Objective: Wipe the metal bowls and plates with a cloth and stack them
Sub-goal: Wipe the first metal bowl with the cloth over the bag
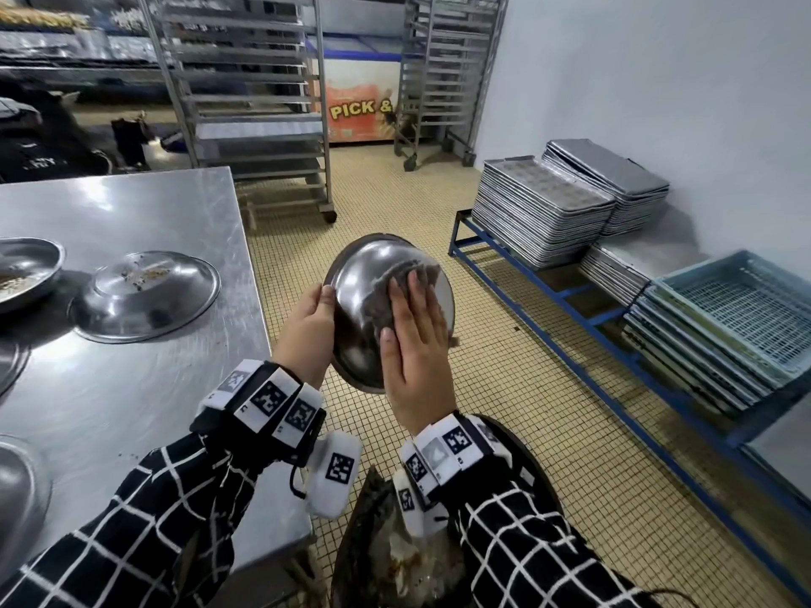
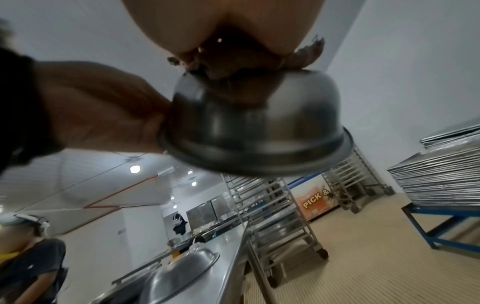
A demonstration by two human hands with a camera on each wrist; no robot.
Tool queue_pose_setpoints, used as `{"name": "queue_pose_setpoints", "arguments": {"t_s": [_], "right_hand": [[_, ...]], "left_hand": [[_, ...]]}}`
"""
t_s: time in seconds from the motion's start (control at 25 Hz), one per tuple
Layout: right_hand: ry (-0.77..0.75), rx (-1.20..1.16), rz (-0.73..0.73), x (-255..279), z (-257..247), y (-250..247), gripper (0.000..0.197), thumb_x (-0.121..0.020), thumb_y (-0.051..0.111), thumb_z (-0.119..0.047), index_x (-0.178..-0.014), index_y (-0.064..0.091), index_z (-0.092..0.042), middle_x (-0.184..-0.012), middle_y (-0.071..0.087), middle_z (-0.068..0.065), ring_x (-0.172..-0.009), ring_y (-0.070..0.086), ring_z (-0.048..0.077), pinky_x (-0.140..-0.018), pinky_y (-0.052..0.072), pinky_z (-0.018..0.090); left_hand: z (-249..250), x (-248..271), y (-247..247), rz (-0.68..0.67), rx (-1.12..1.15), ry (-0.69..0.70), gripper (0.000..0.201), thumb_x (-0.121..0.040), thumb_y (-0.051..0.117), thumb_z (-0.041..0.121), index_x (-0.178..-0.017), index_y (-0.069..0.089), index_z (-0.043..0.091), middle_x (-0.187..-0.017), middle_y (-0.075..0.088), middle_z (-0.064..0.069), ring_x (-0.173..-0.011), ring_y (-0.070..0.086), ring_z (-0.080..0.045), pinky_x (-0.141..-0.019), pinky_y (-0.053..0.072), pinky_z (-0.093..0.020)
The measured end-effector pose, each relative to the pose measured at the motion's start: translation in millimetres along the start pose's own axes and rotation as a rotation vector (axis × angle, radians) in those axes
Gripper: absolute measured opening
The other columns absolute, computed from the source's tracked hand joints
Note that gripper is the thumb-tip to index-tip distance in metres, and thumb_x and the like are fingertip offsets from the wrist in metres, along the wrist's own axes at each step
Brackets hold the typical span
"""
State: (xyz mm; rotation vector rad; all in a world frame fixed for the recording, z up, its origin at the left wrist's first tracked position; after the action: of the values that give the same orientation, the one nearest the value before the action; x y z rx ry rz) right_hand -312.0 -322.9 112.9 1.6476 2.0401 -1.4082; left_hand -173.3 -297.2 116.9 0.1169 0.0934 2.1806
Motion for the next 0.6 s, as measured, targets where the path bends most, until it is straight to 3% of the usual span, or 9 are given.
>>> {"name": "queue_pose_setpoints", "arguments": {"t_s": [0.12, 0.24, 0.32, 0.4, 0.44, 0.52, 0.6], "right_hand": [[0.057, 0.060, 0.035, -24, 16, -14, 0.051, -0.099, 0.029, -0.034, -0.149, 0.024, -0.027, -0.159, 0.014, -0.006, -0.147, 0.008, 0.013, -0.116, 0.012, 0.049], [0.307, -0.096, 0.097, -28, 51, -28, 0.045, -0.102, 0.032, -0.031, -0.146, 0.033, -0.022, -0.149, 0.038, 0.001, -0.136, 0.037, 0.019, -0.106, 0.033, 0.037], [0.463, -0.194, 0.079, -14, 72, -28, 0.038, -0.102, 0.034, -0.029, -0.137, 0.044, -0.018, -0.124, 0.060, 0.005, -0.111, 0.058, 0.020, -0.090, 0.049, 0.030], [0.518, -0.217, 0.113, 1, 80, -29, 0.029, -0.102, 0.035, -0.025, -0.128, 0.045, -0.016, -0.106, 0.065, 0.005, -0.094, 0.065, 0.019, -0.070, 0.053, 0.022], [0.534, -0.246, 0.174, 5, 80, -31, 0.024, -0.101, 0.037, -0.022, -0.123, 0.043, -0.016, -0.106, 0.064, 0.005, -0.092, 0.066, 0.019, -0.066, 0.054, 0.022], [0.533, -0.310, 0.296, 2, 70, -35, 0.019, -0.100, 0.039, -0.014, -0.118, 0.043, -0.012, -0.114, 0.057, 0.007, -0.099, 0.062, 0.019, -0.075, 0.057, 0.027], [0.431, -0.310, 0.295, -10, 45, -33, 0.021, -0.099, 0.041, -0.012, -0.118, 0.047, -0.009, -0.121, 0.049, 0.007, -0.108, 0.056, 0.016, -0.085, 0.055, 0.030]], "left_hand": [[-4, 2, 0, -0.027, -0.017, -0.009, 0.025, -0.102, 0.039, 0.027, -0.088, 0.060, 0.023, -0.090, 0.063, -0.002, -0.088, 0.059, -0.019, -0.079, 0.047, -0.032], [-7, -4, -4, -0.019, 0.011, -0.033, 0.023, -0.101, 0.042, 0.031, -0.092, 0.062, 0.023, -0.089, 0.062, 0.002, -0.091, 0.056, -0.020, -0.086, 0.046, -0.038], [-5, -6, -10, 0.016, -0.002, -0.009, 0.022, -0.100, 0.043, 0.031, -0.094, 0.062, 0.024, -0.092, 0.064, 0.003, -0.093, 0.058, -0.018, -0.091, 0.047, -0.035], [3, -4, -17, 0.049, -0.109, 0.060, 0.024, -0.101, 0.042, 0.029, -0.085, 0.060, 0.027, -0.089, 0.063, 0.007, -0.086, 0.058, -0.010, -0.083, 0.045, -0.024], [7, -3, -19, 0.052, -0.175, 0.100, 0.025, -0.101, 0.042, 0.028, -0.083, 0.059, 0.027, -0.086, 0.062, 0.007, -0.082, 0.057, -0.007, -0.078, 0.043, -0.021], [10, -2, -20, 0.030, -0.319, 0.176, 0.024, -0.101, 0.042, 0.026, -0.084, 0.058, 0.020, -0.081, 0.060, 0.004, -0.077, 0.054, -0.009, -0.073, 0.041, -0.022], [9, 0, -14, -0.012, -0.447, 0.217, 0.025, -0.100, 0.043, 0.024, -0.079, 0.054, 0.018, -0.076, 0.056, 0.002, -0.072, 0.050, -0.012, -0.067, 0.038, -0.023]]}}
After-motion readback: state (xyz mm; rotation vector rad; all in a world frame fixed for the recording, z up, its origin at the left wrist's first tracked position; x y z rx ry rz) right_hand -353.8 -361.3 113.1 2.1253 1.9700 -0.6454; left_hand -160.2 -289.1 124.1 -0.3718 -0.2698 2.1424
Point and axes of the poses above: each hand's wrist, its own x-axis away from the middle knuckle, its own y-axis out of the palm, z = x × y, the point moved 6 cm from there along -x, towards the middle knuckle
